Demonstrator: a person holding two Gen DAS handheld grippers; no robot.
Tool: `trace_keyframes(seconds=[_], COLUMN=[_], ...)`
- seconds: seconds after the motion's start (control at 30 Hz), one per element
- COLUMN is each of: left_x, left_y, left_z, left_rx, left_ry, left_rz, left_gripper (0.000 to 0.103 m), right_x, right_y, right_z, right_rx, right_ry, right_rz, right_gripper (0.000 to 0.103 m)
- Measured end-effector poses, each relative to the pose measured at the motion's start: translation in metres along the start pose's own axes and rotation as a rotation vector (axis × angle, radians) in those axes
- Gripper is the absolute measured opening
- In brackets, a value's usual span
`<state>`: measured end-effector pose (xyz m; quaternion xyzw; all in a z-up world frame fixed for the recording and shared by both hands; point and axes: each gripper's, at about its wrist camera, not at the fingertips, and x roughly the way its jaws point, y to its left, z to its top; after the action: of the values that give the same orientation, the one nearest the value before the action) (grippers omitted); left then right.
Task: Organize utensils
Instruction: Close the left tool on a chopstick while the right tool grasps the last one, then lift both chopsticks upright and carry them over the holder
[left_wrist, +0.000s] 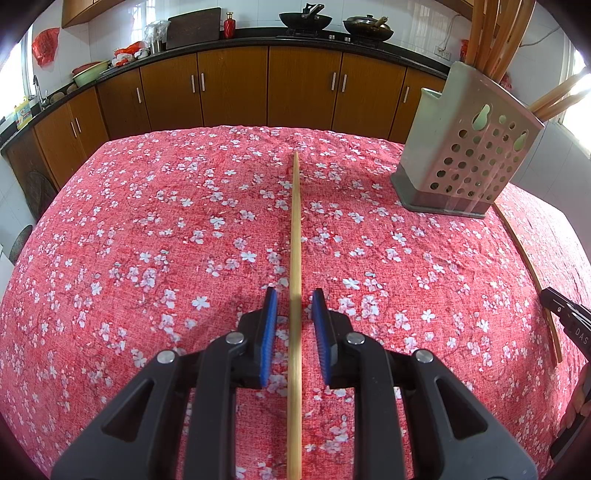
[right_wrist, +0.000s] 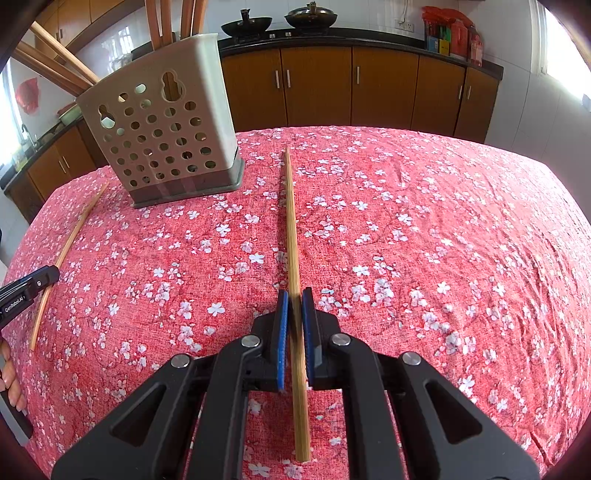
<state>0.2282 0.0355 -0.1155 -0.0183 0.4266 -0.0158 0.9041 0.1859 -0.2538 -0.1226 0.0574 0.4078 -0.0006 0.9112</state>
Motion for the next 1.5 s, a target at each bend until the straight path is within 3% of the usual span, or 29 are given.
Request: trace_keyframes(seconds=[0.97, 1.17, 1.33, 1.5], left_x=[-0.001, -0.011, -0.014, -0.022], left_y=[0.0, -0.003, -0.007, -0.009], left_z=[0.002, -0.009, -0.013, -0.015], left_rx=[-0.006, 0.032, 0.035, 0.032], left_ry=[0.0, 0.005, 0.007, 0.003], left_rz=[-0.011, -0.007, -0.009, -0.011], left_gripper=[0.022, 0.022, 0.008, 0.008], right_x=[-0.001, -0.005, -0.006, -0.014], right_y=[-0.002, -0.006, -0.01, -0.016], right_z=[0.0, -0.005, -0.006, -0.008], right_rx=[0.008, 0.031, 0.056, 0.065], right_ry=[0.0, 0.0, -0.002, -0.028], right_rz=[0.005, 0.035, 0.064, 0.065], right_gripper=[0.009, 0.009, 0.008, 0.008])
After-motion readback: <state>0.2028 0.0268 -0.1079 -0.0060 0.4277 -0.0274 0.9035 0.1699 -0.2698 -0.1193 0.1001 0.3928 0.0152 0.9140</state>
